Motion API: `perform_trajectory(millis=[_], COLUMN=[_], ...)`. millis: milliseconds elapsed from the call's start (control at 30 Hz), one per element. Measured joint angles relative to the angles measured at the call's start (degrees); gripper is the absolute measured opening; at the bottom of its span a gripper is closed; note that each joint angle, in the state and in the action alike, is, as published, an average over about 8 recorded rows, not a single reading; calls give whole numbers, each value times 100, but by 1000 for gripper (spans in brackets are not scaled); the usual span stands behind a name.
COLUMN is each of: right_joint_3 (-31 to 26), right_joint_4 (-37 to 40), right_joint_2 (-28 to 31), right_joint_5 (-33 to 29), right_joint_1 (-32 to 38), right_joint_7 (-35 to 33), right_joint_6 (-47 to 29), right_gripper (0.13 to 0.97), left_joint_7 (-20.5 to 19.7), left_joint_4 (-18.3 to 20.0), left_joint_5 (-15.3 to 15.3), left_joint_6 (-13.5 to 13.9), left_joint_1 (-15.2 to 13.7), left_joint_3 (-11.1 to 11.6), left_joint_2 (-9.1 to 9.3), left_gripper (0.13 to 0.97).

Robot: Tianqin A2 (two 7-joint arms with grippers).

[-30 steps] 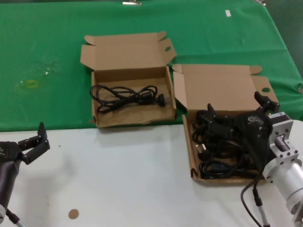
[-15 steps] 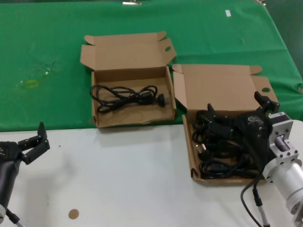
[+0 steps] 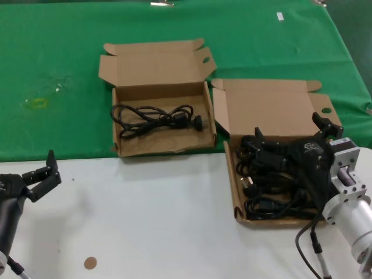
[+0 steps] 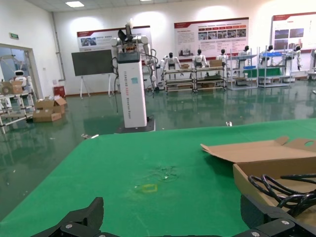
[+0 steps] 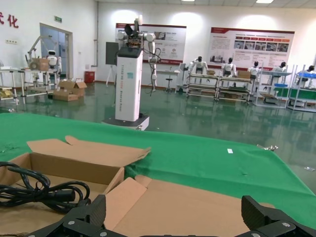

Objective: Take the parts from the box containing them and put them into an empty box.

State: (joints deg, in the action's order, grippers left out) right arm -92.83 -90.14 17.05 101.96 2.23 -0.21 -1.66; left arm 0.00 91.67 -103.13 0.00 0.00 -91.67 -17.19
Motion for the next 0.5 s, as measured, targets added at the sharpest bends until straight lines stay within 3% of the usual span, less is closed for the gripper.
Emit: perform_trajectory(millis=[500], right_joint_3=[0], right_joint_4=[0], right_joint_2=[0], right_joint_5=[0], right_joint_1=[0], right_joint_7=[0], right_joint_6=[0], right_gripper=[966], left_joint_7=[0], left_joint_4=[0], left_joint_5=[0], left_joint_6=[0], left_joint_1=[0], left_joint_3=[0], left_joint_2=[0], left_gripper=[966])
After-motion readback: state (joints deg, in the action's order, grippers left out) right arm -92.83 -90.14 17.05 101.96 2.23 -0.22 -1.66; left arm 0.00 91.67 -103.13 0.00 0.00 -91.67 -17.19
